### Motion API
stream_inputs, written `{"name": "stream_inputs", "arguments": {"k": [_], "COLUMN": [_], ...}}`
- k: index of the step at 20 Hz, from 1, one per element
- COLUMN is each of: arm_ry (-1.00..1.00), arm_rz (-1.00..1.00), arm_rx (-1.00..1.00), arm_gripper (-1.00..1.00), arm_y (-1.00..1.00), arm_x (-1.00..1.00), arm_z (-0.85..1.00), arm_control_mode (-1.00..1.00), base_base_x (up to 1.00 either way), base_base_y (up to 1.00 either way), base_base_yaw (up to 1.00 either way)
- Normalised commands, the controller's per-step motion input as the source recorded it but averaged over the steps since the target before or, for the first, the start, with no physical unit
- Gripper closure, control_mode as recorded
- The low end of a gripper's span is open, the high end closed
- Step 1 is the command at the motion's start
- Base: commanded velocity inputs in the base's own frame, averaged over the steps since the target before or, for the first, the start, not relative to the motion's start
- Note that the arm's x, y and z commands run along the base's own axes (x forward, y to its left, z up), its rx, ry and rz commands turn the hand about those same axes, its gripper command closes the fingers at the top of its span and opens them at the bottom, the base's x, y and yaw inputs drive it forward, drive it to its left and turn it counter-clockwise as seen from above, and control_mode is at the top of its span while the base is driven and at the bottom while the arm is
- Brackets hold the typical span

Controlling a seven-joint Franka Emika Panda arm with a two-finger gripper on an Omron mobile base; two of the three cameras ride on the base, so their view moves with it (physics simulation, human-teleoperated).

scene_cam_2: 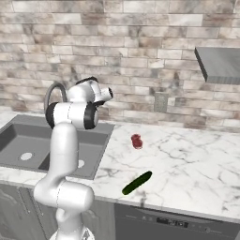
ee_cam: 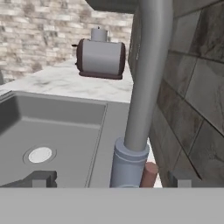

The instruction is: Turn on the sink faucet. Then move the cucumber from the counter to the sink. Turn off the sink. Move the vegetable from the sink to the pot next to the stove. Finally move the pot to the rear left burner.

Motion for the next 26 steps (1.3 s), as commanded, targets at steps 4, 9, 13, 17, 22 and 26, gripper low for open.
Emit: {"name": "stream_inputs", "arguments": {"k": [4, 9, 13, 17, 22, 26], "arm_ry": [0.0, 0.02, 0.05, 0.08, 0.01, -0.01], "arm_rz": [0.03, 0.02, 0.01, 0.0, -0.03, -0.17], "arm_rx": [0.0, 0.01, 0.0, 0.0, 0.0, 0.0], "arm_gripper": [-1.0, -1.0, 1.0, 1.0, 1.0, 1.0], "arm_y": [0.18, 0.19, 0.23, 0.19, 0.0, -0.01], "arm_x": [0.0, 0.0, 0.01, 0.03, 0.0, 0.0], "arm_z": [-0.06, -0.07, -0.1, -0.14, -0.11, -0.14], "arm_control_mode": [-1.0, -1.0, -1.0, -1.0, -1.0, -1.0], "base_base_x": [0.0, 0.0, 0.0, 0.0, 0.0, 0.0], "base_base_y": [0.0, 0.0, 0.0, 0.0, 0.0, 0.0], "base_base_yaw": [0.0, 0.0, 0.0, 0.0, 0.0, 0.0]}}
